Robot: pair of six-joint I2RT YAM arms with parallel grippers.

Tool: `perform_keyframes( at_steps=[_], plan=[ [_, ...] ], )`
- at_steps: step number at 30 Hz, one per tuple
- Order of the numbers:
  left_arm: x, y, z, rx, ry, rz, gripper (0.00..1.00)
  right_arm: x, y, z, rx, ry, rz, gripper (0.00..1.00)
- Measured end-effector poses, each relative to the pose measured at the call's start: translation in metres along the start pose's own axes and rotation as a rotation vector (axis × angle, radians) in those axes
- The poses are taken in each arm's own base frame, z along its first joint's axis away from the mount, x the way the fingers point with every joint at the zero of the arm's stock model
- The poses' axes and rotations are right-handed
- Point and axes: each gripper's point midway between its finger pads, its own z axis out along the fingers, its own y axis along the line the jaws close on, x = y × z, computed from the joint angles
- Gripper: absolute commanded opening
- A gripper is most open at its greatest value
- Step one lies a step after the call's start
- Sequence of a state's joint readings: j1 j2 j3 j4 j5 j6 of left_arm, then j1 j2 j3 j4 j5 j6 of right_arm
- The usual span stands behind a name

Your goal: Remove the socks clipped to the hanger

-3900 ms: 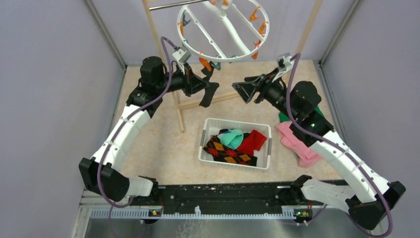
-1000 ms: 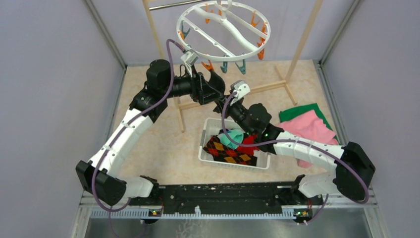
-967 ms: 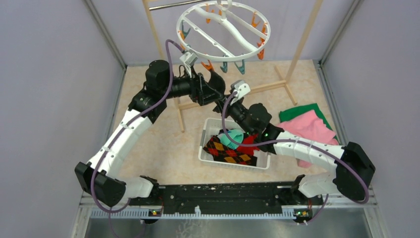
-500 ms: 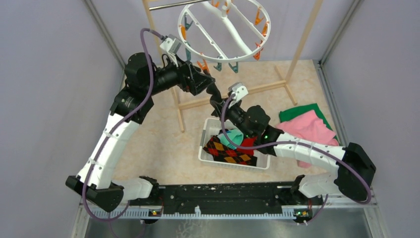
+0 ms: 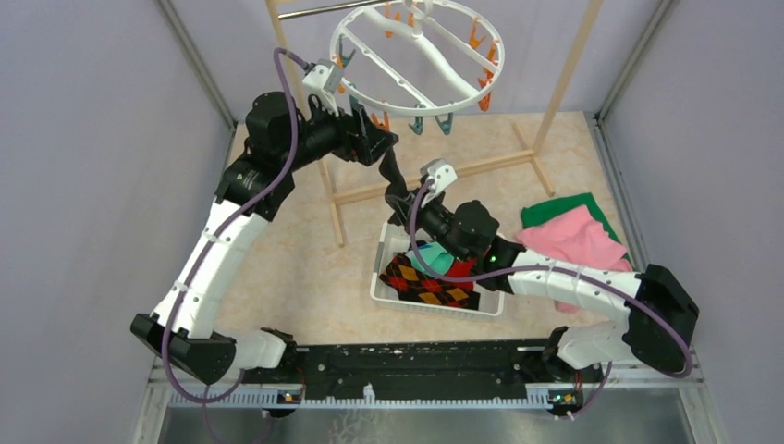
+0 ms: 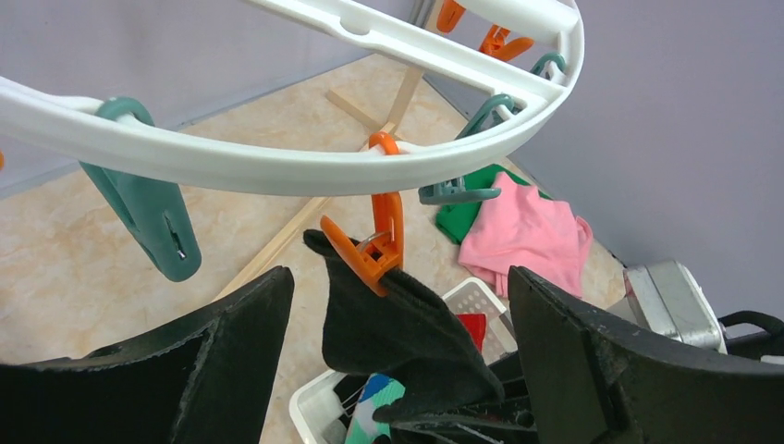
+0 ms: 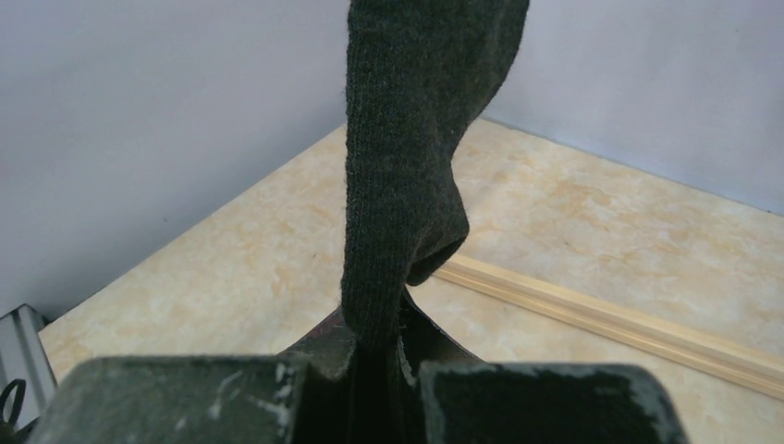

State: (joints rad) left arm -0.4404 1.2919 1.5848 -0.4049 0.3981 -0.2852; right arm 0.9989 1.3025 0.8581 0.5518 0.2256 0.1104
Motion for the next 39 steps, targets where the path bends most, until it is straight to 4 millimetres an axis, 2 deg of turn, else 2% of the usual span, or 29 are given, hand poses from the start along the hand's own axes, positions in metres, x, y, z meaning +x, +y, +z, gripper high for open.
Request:
perform_keyframes(
  at_steps=[8,18,26,32,39],
  plan=[
    [-0.003,0.006,0.015,-0.001,0.005,-0.002,0.83,0.010,0.007,0.001,-0.015,0.023,0.005,0.00],
    [-0.005,0.009,0.024,0.004,-0.011,0.004,0.79,0.013,0.009,0.003,-0.025,0.028,0.022,0.00],
    [-0.004,0.010,0.031,0.017,-0.010,-0.002,0.77,0.029,0.015,0.009,-0.044,0.066,0.037,0.00],
    [-0.003,0.005,0.033,0.052,-0.011,-0.002,0.78,0.024,0.023,0.013,-0.066,0.058,0.048,0.00],
    [0.010,0.008,0.035,0.050,0.016,-0.019,0.76,0.020,0.030,0.018,-0.084,0.048,0.062,0.00]
  ],
)
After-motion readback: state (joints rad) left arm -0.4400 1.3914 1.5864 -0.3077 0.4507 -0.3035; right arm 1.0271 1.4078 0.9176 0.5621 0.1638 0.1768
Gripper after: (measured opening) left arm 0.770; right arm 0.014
